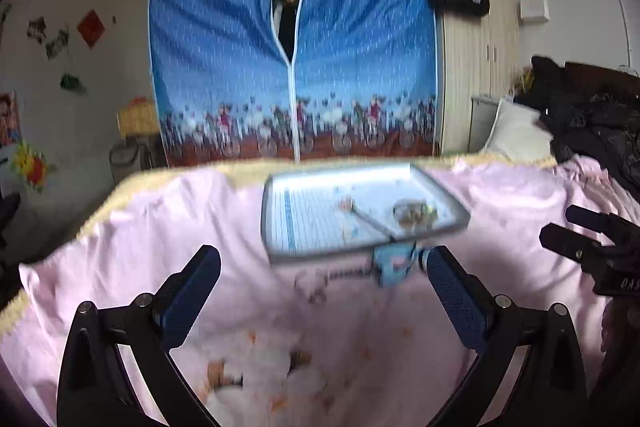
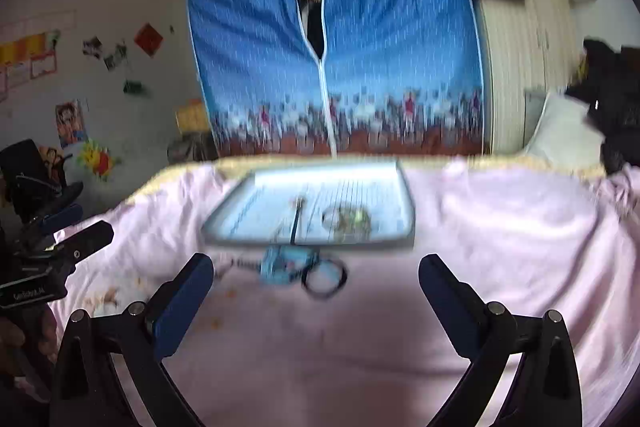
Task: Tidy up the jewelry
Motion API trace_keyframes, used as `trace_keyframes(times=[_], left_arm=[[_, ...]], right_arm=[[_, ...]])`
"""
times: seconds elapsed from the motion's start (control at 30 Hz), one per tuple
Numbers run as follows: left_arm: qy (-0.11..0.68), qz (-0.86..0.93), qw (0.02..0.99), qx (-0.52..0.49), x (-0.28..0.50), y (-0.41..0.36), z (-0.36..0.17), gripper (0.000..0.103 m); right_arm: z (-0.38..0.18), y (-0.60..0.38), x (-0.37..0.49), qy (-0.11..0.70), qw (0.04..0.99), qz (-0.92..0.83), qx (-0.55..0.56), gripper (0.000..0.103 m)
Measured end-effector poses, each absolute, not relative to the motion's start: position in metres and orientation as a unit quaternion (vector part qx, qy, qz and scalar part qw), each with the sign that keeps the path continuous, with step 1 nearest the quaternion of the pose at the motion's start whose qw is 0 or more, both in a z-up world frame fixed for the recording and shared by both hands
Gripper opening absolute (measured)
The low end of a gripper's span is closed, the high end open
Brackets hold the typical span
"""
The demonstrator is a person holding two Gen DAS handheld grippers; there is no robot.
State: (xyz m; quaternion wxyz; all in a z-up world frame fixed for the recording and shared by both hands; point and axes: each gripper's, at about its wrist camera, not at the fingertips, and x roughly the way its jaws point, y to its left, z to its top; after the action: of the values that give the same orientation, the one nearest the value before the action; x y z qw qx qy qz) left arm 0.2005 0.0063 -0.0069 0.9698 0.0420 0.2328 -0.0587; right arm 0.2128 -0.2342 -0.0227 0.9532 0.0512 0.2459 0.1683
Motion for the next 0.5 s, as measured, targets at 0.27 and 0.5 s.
trace_keyframes(times=[0.27, 0.5], left_arm=[[0.296, -0.033, 0.954, 0.012, 0.208, 0.032, -0.047, 0.101], [0.335, -0.031, 0.942, -0.007, 0.218, 0.045, -0.061, 0.101]], right_arm=[[-0.060, -0.215, 0.233, 0.336, 0.925, 0.172, 0.037, 0.103], [-0.080, -0.206, 0.240, 0.379, 0.910, 0.166, 0.020, 0.103]])
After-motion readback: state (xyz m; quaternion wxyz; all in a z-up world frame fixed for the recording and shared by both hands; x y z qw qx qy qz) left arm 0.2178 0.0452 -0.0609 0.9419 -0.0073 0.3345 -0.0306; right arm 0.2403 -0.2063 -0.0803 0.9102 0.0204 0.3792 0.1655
